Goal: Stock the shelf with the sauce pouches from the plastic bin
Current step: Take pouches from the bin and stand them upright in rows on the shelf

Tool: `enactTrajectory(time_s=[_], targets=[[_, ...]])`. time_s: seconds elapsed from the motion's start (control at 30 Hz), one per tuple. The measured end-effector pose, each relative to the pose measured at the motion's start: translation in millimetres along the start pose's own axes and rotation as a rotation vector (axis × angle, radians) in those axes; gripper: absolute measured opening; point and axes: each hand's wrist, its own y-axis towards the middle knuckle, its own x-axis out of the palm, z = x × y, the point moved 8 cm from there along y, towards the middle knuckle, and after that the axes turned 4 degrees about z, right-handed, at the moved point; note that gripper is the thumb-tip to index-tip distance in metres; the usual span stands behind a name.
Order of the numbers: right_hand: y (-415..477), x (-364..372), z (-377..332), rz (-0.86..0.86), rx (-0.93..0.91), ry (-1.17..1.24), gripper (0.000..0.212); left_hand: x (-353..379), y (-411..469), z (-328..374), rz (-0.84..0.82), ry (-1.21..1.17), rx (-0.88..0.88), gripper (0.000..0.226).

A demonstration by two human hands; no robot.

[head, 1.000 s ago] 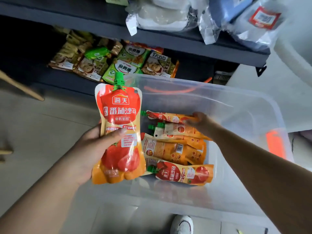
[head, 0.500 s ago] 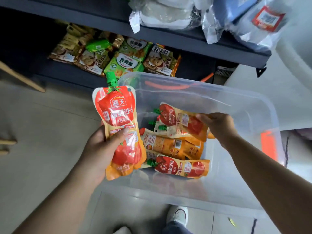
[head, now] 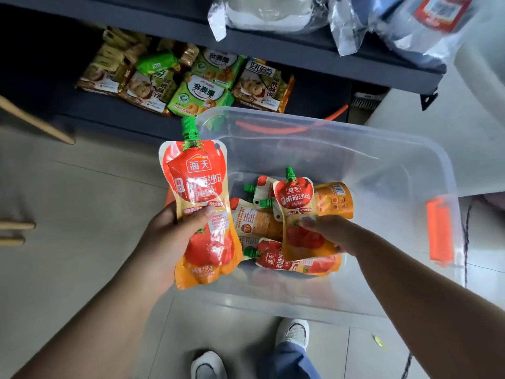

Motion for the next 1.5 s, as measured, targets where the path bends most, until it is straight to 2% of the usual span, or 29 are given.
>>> enactTrajectory(time_s=[0.1, 0.17, 0.27, 0.33, 0.4, 0.5, 0.63, 0.67, 0.73, 0.8, 0.87, 1.0, 1.07, 1.17, 1.23, 1.3, 1.4, 1.5], targets=[[-8, -1, -10, 0.066, -0.056, 0.027, 0.058, -2, -8, 6, -0.011, -0.005, -0.015, 0.028], [-27, -4, -17, 0.082, -0.132, 0.09, 0.048, -3, -18, 19, 0.002, 0.014, 0.0, 0.034], [-82, -13, -43, -0.007, -0.304, 0.247, 0.025, -4, -38, 55, 0.021, 0.0, 0.048, 0.04], [-132, -22, -70, -0.107, -0.439, 0.316, 0.029, -3, -56, 87, 0.012, -0.006, 0.073, 0.04], [-189, -41, -108, -0.174, -0.598, 0.35, 0.033, -1, -75, 134, 0.001, 0.013, 0.143, 0.041], [-277, -74, -162, -0.221, -0.8, 0.402, 0.019, 3, -111, 212, -0.011, 0.037, 0.312, 0.038], [-402, -118, -224, -0.29, -1.025, 0.413, 0.028, 2, -172, 318, -0.029, 0.081, 0.48, 0.034], [-428, -126, -235, -0.302, -1.069, 0.402, 0.034, 0, -188, 338, -0.041, 0.091, 0.506, 0.038], [-490, -147, -258, -0.301, -1.165, 0.379, 0.042, -3, -227, 386, -0.055, 0.135, 0.569, 0.058], [-549, -162, -277, -0.284, -1.253, 0.375, 0.035, -14, -264, 430, -0.034, 0.114, 0.639, 0.069], [-600, -170, -291, -0.284, -1.316, 0.398, 0.028, -27, -295, 466, -0.004, 0.096, 0.711, 0.071], [-678, -168, -313, -0.289, -1.392, 0.42, 0.031, -48, -347, 519, -0.011, 0.022, 0.792, 0.047], [-705, -162, -325, -0.257, -1.427, 0.414, 0.025, -59, -362, 540, -0.012, -0.008, 0.817, 0.041], [-735, -150, -343, -0.178, -1.447, 0.423, 0.023, -77, -373, 566, 0.002, -0.015, 0.866, 0.032], [-749, -142, -357, -0.092, -1.453, 0.44, 0.033, -92, -377, 585, -0.004, 0.012, 0.909, 0.031], [-761, -137, -366, -0.021, -1.457, 0.502, 0.041, -105, -376, 603, -0.029, 0.04, 0.942, 0.03], [-769, -144, -367, 0.06, -1.471, 0.624, 0.043, -109, -365, 629, -0.097, 0.057, 0.975, 0.013], [-765, -164, -353, 0.201, -1.464, 0.754, 0.04, -95, -349, 649, -0.15, 0.169, 1.001, 0.013]])
